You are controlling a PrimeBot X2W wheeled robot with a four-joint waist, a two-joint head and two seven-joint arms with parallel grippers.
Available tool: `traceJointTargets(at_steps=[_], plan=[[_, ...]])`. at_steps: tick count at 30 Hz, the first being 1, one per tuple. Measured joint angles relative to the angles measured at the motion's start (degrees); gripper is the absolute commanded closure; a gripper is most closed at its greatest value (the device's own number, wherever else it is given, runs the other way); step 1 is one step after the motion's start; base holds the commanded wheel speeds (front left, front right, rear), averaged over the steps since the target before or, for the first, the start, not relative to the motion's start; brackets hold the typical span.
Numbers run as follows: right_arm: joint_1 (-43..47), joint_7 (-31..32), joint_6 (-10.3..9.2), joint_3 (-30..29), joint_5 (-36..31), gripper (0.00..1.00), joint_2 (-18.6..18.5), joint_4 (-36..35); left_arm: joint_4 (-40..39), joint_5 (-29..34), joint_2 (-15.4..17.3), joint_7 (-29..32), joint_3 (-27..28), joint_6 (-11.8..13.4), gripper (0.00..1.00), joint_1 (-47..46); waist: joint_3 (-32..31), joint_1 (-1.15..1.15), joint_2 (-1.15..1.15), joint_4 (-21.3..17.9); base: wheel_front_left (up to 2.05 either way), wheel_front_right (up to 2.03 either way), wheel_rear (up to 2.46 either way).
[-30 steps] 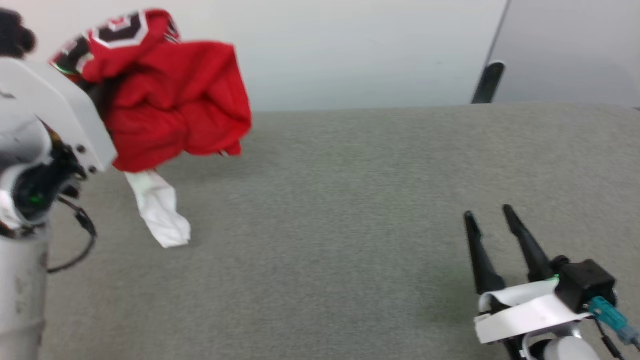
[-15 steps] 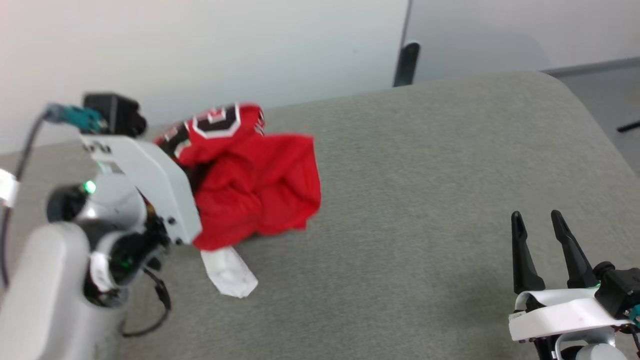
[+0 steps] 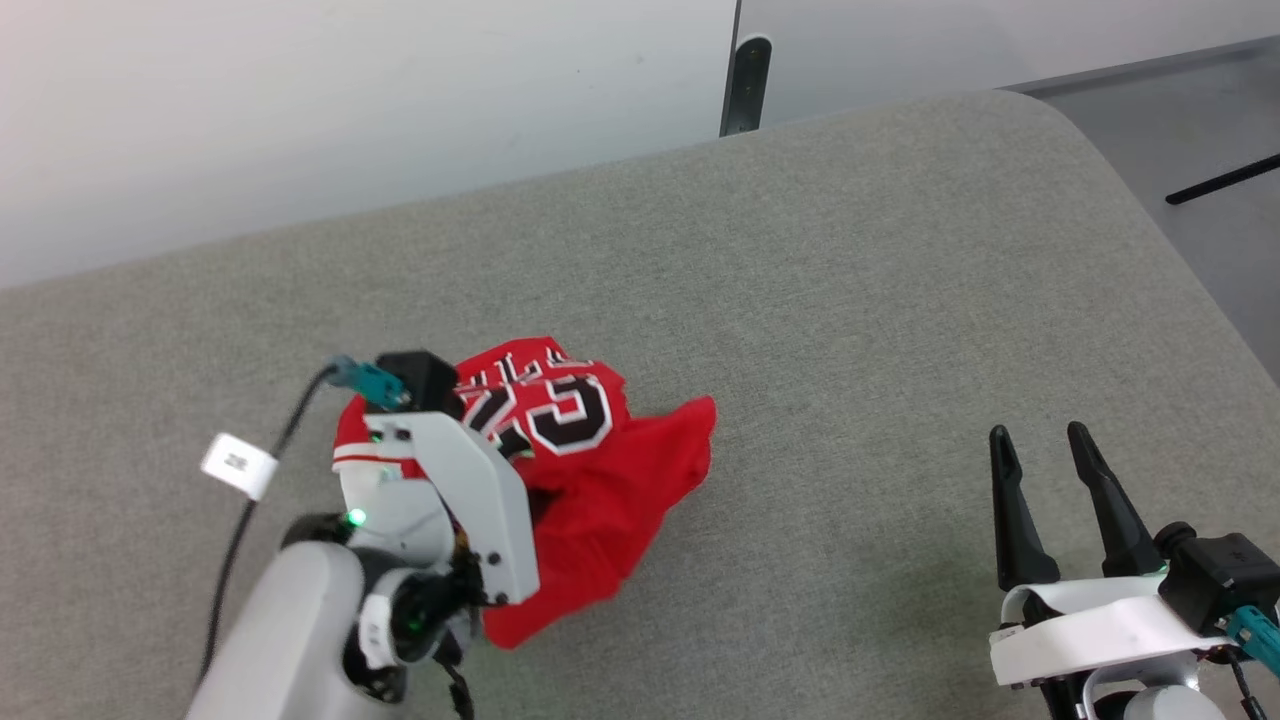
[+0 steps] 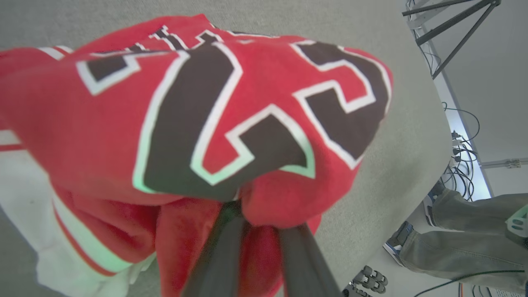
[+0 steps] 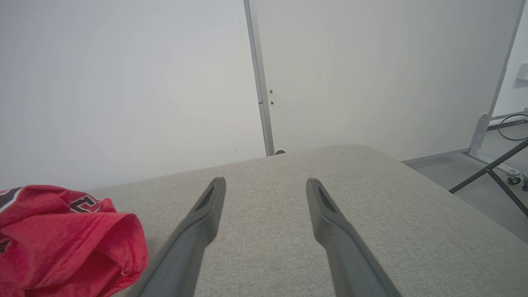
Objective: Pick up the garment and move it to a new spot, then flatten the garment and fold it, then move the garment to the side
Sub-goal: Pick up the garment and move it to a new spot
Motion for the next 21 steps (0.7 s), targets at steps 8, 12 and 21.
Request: traceJointTargets(at_steps=[8, 12, 21], plan=[[0.05, 0.0, 0.0, 0.49, 0.2, 0.0, 0.07, 0.93, 5.76, 0.45, -1.37, -1.01, -2.18, -1.04, 0.0, 0.69, -0.91, 0.0, 0.0, 1.01, 0.0, 0.0, 0.0], [0.4, 0.0, 0.0, 0.32, -0.18, 0.0, 0.09, 1.1, 6.03, 0.41, -0.57, -0.43, -2.36, -2.11, 0.0, -0.28, -2.12, 0.0, 0.0, 2.09, 0.0, 0.0, 0.0], [2.49, 0.0, 0.0, 0.46, -0.71, 0.0, -0.52, 1.25, 1.08, -0.31, 2.77, -2.1, 0.31, -3.38, 0.0, -0.5, -5.74, 0.0, 0.0, 6.24, 0.0, 0.0, 0.0]])
